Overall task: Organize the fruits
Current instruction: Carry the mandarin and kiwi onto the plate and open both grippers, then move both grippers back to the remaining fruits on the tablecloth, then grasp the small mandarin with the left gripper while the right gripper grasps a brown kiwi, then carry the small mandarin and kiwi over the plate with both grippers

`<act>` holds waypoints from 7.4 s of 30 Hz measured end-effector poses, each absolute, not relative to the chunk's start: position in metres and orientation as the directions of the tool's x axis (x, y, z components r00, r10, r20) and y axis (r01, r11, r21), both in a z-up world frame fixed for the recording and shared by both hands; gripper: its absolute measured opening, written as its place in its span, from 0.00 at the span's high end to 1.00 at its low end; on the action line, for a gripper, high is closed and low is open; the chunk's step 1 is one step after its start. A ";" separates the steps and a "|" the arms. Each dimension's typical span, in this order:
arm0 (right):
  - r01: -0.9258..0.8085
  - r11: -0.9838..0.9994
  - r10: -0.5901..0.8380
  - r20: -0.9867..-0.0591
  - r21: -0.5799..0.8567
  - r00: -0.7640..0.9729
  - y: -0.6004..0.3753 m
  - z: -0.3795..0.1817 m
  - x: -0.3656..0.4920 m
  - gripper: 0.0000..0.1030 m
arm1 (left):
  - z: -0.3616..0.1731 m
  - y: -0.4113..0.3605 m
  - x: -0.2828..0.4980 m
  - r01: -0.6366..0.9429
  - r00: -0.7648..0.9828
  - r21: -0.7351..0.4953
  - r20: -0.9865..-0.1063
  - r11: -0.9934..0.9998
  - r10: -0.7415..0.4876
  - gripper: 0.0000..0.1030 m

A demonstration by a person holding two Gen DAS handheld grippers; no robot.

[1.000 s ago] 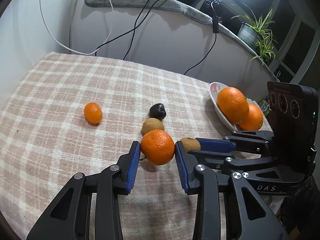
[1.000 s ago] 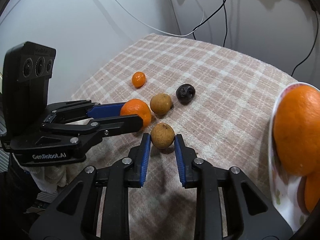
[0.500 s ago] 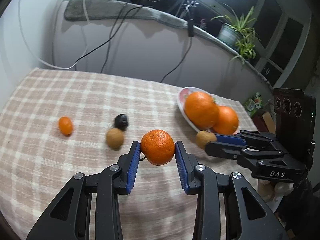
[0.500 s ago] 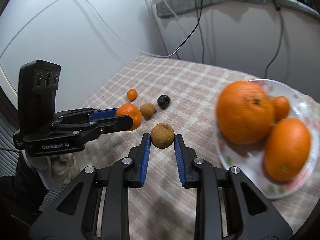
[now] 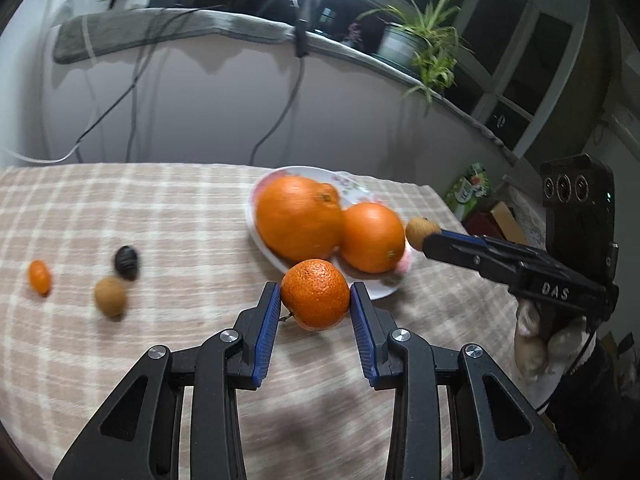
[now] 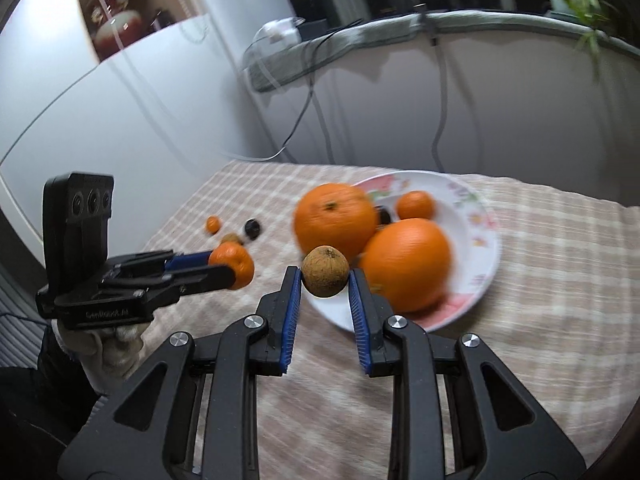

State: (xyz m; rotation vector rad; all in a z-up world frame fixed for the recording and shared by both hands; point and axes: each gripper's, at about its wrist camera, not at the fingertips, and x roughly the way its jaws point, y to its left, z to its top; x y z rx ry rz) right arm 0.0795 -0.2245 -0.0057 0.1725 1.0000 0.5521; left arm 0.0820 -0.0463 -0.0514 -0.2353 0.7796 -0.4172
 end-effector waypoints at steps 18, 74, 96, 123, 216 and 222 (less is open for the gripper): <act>-0.252 0.888 0.459 -0.762 0.384 0.457 -0.276 -0.028 0.107 0.75 | -0.055 -0.106 0.103 0.347 0.606 -0.277 -0.662 0.896 -0.440 0.67; -0.221 0.893 0.448 -0.743 0.391 0.497 -0.256 -0.022 0.126 0.19 | -0.052 -0.071 0.095 0.266 0.670 -0.228 -0.655 0.937 -0.350 0.50; -0.429 0.829 0.535 -0.732 0.360 0.421 -0.146 -0.001 0.117 0.02 | -0.059 0.060 0.078 0.029 0.738 -0.208 -0.655 0.978 -0.161 0.50; -0.549 0.756 0.525 -0.832 0.357 0.182 -0.014 -0.080 0.118 0.51 | -0.100 0.133 0.109 -0.080 0.682 -0.217 -0.724 0.973 -0.105 0.66; -0.215 0.921 0.388 -0.797 0.324 0.463 -0.258 -0.054 0.154 0.73 | -0.048 -0.066 0.238 0.309 0.573 -0.335 -0.681 0.890 -0.456 0.77; -0.207 0.917 0.398 -0.799 0.340 0.452 -0.259 -0.060 0.159 0.73 | -0.050 -0.072 0.240 0.323 0.559 -0.331 -0.689 0.886 -0.461 0.77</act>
